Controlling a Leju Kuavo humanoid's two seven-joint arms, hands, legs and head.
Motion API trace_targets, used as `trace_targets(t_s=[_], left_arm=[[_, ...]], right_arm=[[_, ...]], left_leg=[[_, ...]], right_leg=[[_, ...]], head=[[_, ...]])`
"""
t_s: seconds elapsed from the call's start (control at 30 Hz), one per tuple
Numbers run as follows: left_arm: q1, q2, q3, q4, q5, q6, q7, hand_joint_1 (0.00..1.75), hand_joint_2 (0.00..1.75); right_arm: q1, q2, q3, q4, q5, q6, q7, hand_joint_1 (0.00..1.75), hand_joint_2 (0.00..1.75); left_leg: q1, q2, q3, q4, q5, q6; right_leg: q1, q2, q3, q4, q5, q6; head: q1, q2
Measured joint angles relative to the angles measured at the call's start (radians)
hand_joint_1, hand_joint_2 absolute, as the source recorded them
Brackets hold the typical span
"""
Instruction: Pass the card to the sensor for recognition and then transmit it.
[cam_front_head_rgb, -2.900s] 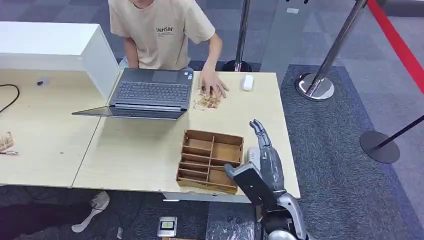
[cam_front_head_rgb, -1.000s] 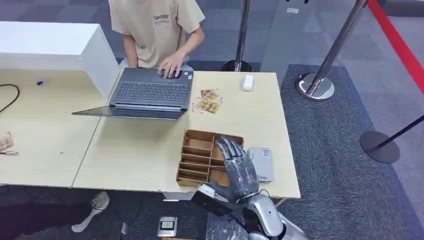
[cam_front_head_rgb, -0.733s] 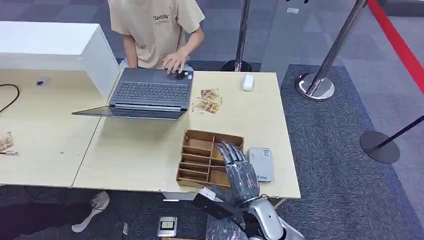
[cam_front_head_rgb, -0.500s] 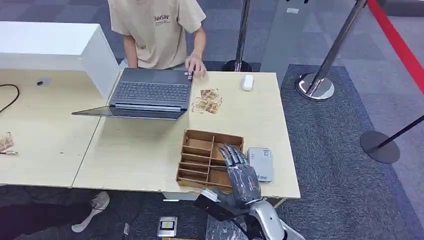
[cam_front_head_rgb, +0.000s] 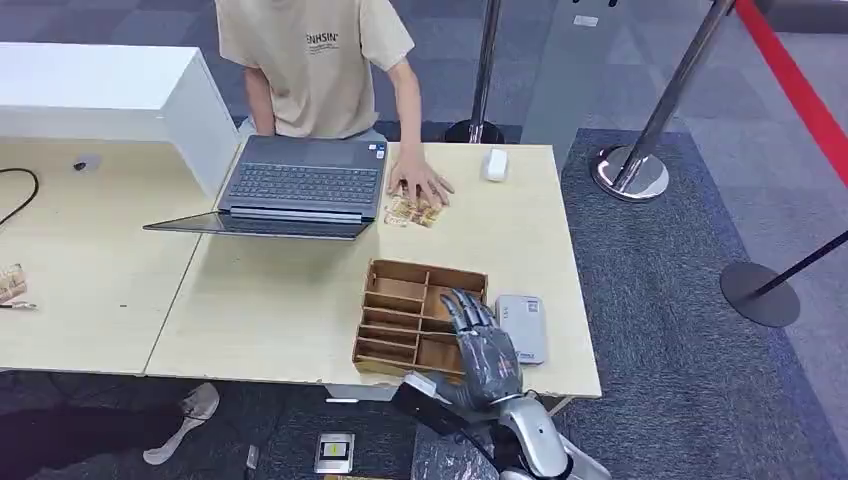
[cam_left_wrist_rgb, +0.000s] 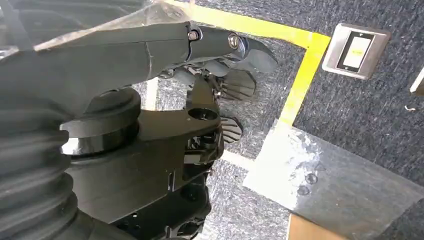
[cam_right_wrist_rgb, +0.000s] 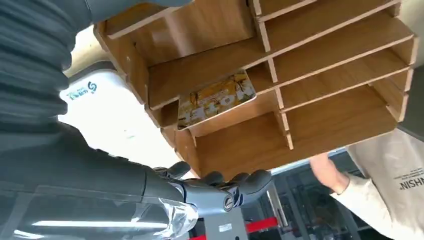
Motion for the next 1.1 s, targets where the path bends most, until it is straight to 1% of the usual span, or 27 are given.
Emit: trace_targets(t_s=[0.2, 0.37, 0.4, 0.43, 0.47, 0.5, 0.53, 0.57, 0.63, 0.7, 0.83, 0.93, 1.0, 1.1], left_arm=[[0.004, -0.001, -0.001, 0.0, -0.009, 0.002, -0.002, 0.0, 1.75], [0.004, -0.001, -0.002, 0.0, -0.005, 0.004, -0.002, 0.0, 1.75], [0.004, -0.001, -0.002, 0.0, -0.002, 0.004, -0.002, 0.0, 1.75], [0.004, -0.001, -0.002, 0.0, 0.0, 0.004, -0.002, 0.0, 1.75], [0.004, -0.001, -0.002, 0.0, 0.002, 0.004, -0.002, 0.0, 1.75], [0.004, -0.001, -0.002, 0.0, 0.004, 0.004, -0.002, 0.0, 1.75], [0.004, -0.001, -0.002, 0.0, 0.006, 0.004, -0.002, 0.0, 1.75], [0.004, -0.001, -0.002, 0.0, 0.006, 0.004, -0.001, 0.0, 1.75], [0.004, -0.001, -0.002, 0.0, 0.006, 0.002, 0.0, 0.0, 1.75], [0.004, -0.001, -0.002, 0.0, 0.005, 0.0, 0.0, 0.0, 1.75], [0.003, 0.001, -0.002, 0.0, 0.0, -0.006, 0.0, 0.0, 1.75], [0.001, 0.002, -0.002, 0.0, 0.0, -0.006, 0.0, 0.0, 1.75], [0.001, 0.002, -0.002, 0.0, -0.001, -0.006, 0.002, 0.0, 1.75], [0.001, 0.002, -0.002, 0.0, 0.0, -0.005, 0.002, 0.0, 1.75]], right_arm=[[0.029, -0.011, 0.0, -0.002, 0.0, -0.021, 0.026, 0.0, 1.75], [0.035, -0.018, 0.0, -0.002, -0.003, -0.021, 0.029, 0.0, 1.75], [0.035, -0.019, 0.0, -0.002, -0.003, -0.02, 0.029, 0.12, 1.75], [0.034, -0.019, 0.0, -0.002, -0.004, -0.018, 0.029, 0.35, 1.75], [0.033, -0.02, 0.0, -0.001, -0.006, -0.017, 0.028, 0.82, 1.75], [0.031, -0.019, 0.001, -0.001, -0.008, -0.015, 0.026, 1.43, 1.75], [0.029, -0.019, 0.002, 0.0, -0.009, -0.013, 0.026, 1.5, 1.75], [0.027, -0.019, 0.002, 0.0, -0.01, -0.011, 0.024, 1.5, 1.75], [0.022, -0.019, 0.003, 0.0, -0.01, -0.01, 0.021, 1.59, 1.75], [0.015, -0.019, 0.003, 0.003, -0.011, -0.011, 0.018, 1.62, 1.75], [0.011, -0.016, 0.005, 0.004, -0.011, -0.01, 0.018, 1.59, 1.75], [0.007, -0.014, 0.005, 0.005, -0.012, -0.01, 0.018, 1.59, 1.75], [0.006, -0.013, 0.005, 0.007, -0.012, -0.01, 0.018, 1.62, 1.75], [0.003, -0.014, 0.005, 0.008, -0.014, -0.01, 0.018, 1.59, 1.75]], left_leg=[[0.0, 0.0, 0.0, 0.0, 0.0, 0.0], [0.0, 0.0, 0.0, 0.0, 0.0, 0.0], [0.0, 0.0, 0.0, 0.0, 0.0, 0.0], [0.0, 0.0, 0.0, 0.0, 0.0, 0.0], [0.0, 0.0, 0.0, 0.0, 0.0, 0.0], [0.0, 0.0, 0.0, 0.0, 0.0, 0.0], [0.0, 0.0, 0.0, 0.0, 0.0, 0.0], [0.0, 0.0, 0.0, 0.0, 0.0, 0.0], [0.0, 0.0, 0.0, 0.0, 0.0, 0.0], [0.0, 0.0, 0.0, 0.0, 0.0, 0.0], [0.0, 0.0, 0.0, 0.0, 0.0, 0.0], [0.0, 0.0, 0.0, 0.0, 0.0, 0.0], [0.0, 0.0, 0.0, 0.0, 0.0, 0.0], [0.0, 0.0, 0.0, 0.0, 0.0, 0.0]], right_leg=[[0.0, 0.0, 0.0, 0.0, 0.0, 0.0], [0.0, 0.0, 0.0, 0.0, 0.0, 0.0], [0.0, 0.0, 0.0, 0.0, 0.0, 0.0], [0.0, 0.0, 0.0, 0.0, 0.0, 0.0], [0.0, 0.0, 0.0, 0.0, 0.0, 0.0], [0.0, 0.0, 0.0, 0.0, 0.0, 0.0], [0.0, 0.0, 0.0, 0.0, 0.0, 0.0], [0.0, 0.0, 0.0, 0.0, 0.0, 0.0], [0.0, 0.0, 0.0, 0.0, 0.0, 0.0], [0.0, 0.0, 0.0, 0.0, 0.0, 0.0], [0.0, 0.0, 0.0, 0.0, 0.0, 0.0], [0.0, 0.0, 0.0, 0.0, 0.0, 0.0], [0.0, 0.0, 0.0, 0.0, 0.0, 0.0], [0.0, 0.0, 0.0, 0.0, 0.0, 0.0]], head=[[0.0, 0.0], [0.0, 0.0], [0.0, 0.0], [0.0, 0.0], [0.0, 0.0], [0.0, 0.0], [0.0, 0.0], [0.0, 0.0], [0.0, 0.0], [0.0, 0.0], [0.0, 0.0], [0.0, 0.0], [0.0, 0.0], [0.0, 0.0]])
